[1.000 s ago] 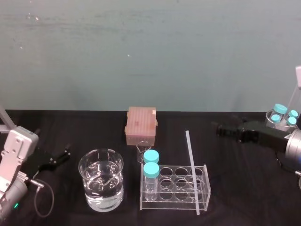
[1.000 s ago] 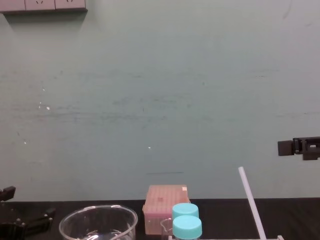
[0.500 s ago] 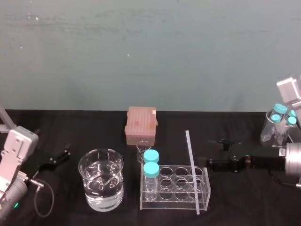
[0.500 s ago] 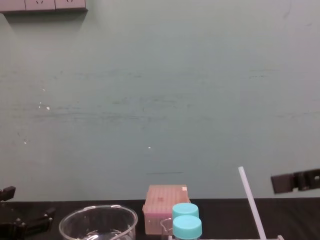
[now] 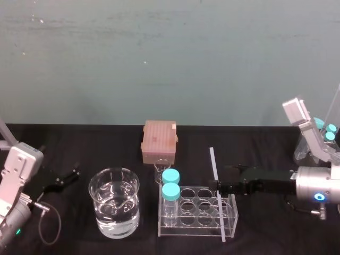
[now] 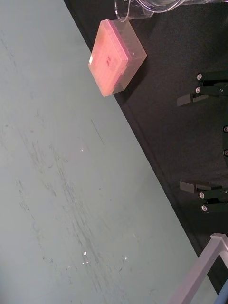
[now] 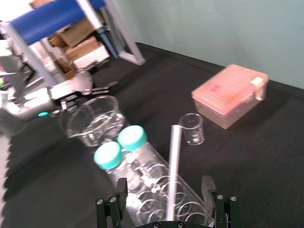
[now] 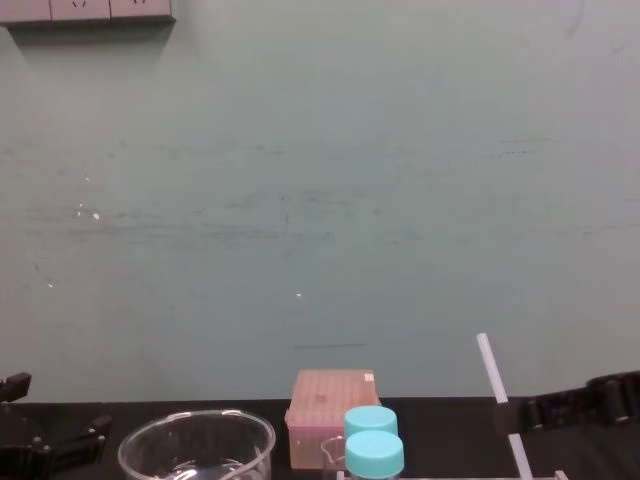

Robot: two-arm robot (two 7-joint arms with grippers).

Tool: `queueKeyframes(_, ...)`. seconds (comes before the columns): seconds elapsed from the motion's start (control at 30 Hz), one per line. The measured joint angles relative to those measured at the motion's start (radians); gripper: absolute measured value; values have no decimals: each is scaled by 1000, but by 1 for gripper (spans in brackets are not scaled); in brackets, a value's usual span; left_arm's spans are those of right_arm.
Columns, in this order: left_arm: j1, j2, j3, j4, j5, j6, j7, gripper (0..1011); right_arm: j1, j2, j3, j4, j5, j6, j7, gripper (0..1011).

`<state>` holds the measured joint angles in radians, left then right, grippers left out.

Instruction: Pick up the stirring rod with one hand, then place it down.

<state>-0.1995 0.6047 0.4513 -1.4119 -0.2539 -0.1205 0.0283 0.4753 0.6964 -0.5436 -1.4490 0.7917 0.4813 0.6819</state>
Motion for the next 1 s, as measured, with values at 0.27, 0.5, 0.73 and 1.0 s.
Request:
queueKeyframes(0.27, 0, 0, 0, 0, 0, 0, 0, 1005, 23, -69, -10, 69, 23, 10, -89, 1003)
queueKeyframes(0.5, 0, 0, 0, 0, 0, 0, 0, 1005, 26, -90, -6, 90, 48, -26, -106, 1003)
queueKeyframes(0.73, 0, 0, 0, 0, 0, 0, 0, 1005, 38, -86, -30, 94, 56, -43, -95, 1003)
queueKeyframes(1.0, 0, 0, 0, 0, 0, 0, 0, 1005, 51, -72, -57, 95, 63, -44, -86, 1003)
